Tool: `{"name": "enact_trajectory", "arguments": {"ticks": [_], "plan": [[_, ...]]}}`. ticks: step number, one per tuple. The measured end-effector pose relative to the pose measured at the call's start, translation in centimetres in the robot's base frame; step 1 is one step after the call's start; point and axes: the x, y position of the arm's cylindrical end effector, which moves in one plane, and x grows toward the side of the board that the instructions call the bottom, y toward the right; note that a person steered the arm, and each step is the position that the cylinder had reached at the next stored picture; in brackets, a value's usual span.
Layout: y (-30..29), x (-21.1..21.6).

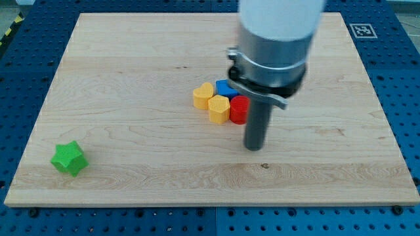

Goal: Move the green circle top diagonally to the blue triangle

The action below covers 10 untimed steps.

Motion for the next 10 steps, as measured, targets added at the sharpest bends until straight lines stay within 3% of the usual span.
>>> {"name": "enact_trajectory", "arguments": {"ticks": [1, 8, 10], "plan": [[2.0, -0.2], [1.5, -13.7], [6.6, -16.3]]}}
